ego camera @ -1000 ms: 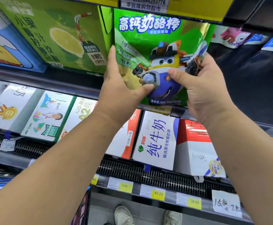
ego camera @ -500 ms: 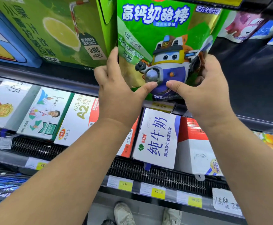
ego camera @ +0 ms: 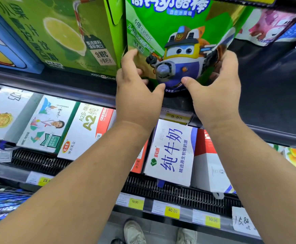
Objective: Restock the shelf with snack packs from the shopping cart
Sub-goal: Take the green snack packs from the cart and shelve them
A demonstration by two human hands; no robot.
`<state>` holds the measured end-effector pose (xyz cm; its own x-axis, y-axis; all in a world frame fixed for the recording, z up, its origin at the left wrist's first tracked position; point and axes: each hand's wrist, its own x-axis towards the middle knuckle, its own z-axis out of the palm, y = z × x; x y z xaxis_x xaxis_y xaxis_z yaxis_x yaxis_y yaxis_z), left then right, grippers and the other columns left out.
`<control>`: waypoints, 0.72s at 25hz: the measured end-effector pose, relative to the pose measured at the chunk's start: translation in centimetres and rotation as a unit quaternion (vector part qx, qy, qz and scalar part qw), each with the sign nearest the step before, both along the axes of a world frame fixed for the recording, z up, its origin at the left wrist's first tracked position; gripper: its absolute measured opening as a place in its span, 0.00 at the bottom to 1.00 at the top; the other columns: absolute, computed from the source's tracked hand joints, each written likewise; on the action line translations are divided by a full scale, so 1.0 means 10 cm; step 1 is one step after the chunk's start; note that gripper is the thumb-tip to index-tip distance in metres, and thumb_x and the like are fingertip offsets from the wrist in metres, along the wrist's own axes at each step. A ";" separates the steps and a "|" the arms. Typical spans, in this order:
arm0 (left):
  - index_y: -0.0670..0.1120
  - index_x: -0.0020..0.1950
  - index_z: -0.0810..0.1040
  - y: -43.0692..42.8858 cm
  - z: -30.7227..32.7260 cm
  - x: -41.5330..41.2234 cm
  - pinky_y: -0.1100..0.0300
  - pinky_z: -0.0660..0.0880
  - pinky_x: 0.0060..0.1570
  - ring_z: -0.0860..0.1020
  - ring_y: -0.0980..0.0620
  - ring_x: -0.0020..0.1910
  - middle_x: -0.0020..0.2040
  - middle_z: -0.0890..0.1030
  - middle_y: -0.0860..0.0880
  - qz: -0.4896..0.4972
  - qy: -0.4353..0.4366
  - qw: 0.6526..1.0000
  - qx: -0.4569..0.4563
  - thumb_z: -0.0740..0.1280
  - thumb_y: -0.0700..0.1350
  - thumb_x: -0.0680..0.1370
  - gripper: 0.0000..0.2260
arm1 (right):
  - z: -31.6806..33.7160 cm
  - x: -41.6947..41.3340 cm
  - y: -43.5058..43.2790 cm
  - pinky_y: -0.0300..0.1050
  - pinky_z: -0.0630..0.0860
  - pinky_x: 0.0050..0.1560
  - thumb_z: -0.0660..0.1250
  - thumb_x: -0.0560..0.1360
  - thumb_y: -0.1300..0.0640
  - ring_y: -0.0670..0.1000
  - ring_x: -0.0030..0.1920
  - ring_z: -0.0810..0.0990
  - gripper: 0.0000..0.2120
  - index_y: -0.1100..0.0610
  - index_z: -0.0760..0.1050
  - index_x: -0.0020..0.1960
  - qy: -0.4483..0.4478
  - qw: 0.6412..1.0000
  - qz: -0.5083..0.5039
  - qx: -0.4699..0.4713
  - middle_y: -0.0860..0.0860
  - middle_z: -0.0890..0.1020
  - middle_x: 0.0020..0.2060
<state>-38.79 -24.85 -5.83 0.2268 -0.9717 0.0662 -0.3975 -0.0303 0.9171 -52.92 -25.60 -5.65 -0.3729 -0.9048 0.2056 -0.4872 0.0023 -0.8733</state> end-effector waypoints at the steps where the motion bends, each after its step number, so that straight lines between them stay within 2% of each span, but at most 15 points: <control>1: 0.50 0.76 0.61 -0.03 0.00 0.00 0.52 0.77 0.60 0.79 0.56 0.50 0.63 0.71 0.45 0.000 0.008 1.000 0.004 0.76 0.41 0.71 0.38 | -0.01 0.02 -0.02 0.49 0.77 0.59 0.77 0.65 0.56 0.49 0.57 0.80 0.29 0.54 0.70 0.63 0.003 1.000 -0.002 0.000 0.48 0.80 0.56; 9: 0.52 0.79 0.56 -0.24 -0.06 -0.07 0.49 0.73 0.66 0.76 0.47 0.63 0.69 0.67 0.45 -0.019 0.047 0.998 0.025 0.75 0.42 0.70 0.43 | -0.08 0.06 -0.26 0.47 0.76 0.62 0.75 0.65 0.60 0.49 0.60 0.78 0.34 0.56 0.66 0.67 -0.005 1.000 -0.006 -0.009 0.52 0.78 0.60; 13: 0.55 0.79 0.55 -0.34 -0.07 -0.08 0.49 0.74 0.65 0.76 0.51 0.60 0.67 0.68 0.46 -0.026 0.065 0.997 0.040 0.75 0.43 0.71 0.42 | -0.04 0.05 -0.35 0.40 0.72 0.64 0.75 0.67 0.61 0.48 0.63 0.75 0.37 0.57 0.62 0.71 0.008 1.000 -0.009 0.015 0.53 0.75 0.64; 18: 0.54 0.79 0.54 -0.38 -0.07 -0.07 0.50 0.74 0.65 0.76 0.51 0.61 0.68 0.67 0.45 -0.026 0.086 0.995 0.052 0.75 0.43 0.71 0.43 | -0.09 0.02 -0.36 0.42 0.78 0.58 0.76 0.66 0.62 0.48 0.60 0.78 0.37 0.55 0.62 0.70 -0.033 0.999 0.006 0.024 0.53 0.75 0.63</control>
<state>-39.51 -28.62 -6.51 0.1752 -0.9819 -0.0715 -0.2391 -0.1129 0.9644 -52.70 -29.20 -6.55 -0.3736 -0.9174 0.1370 -0.4279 0.0394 -0.9029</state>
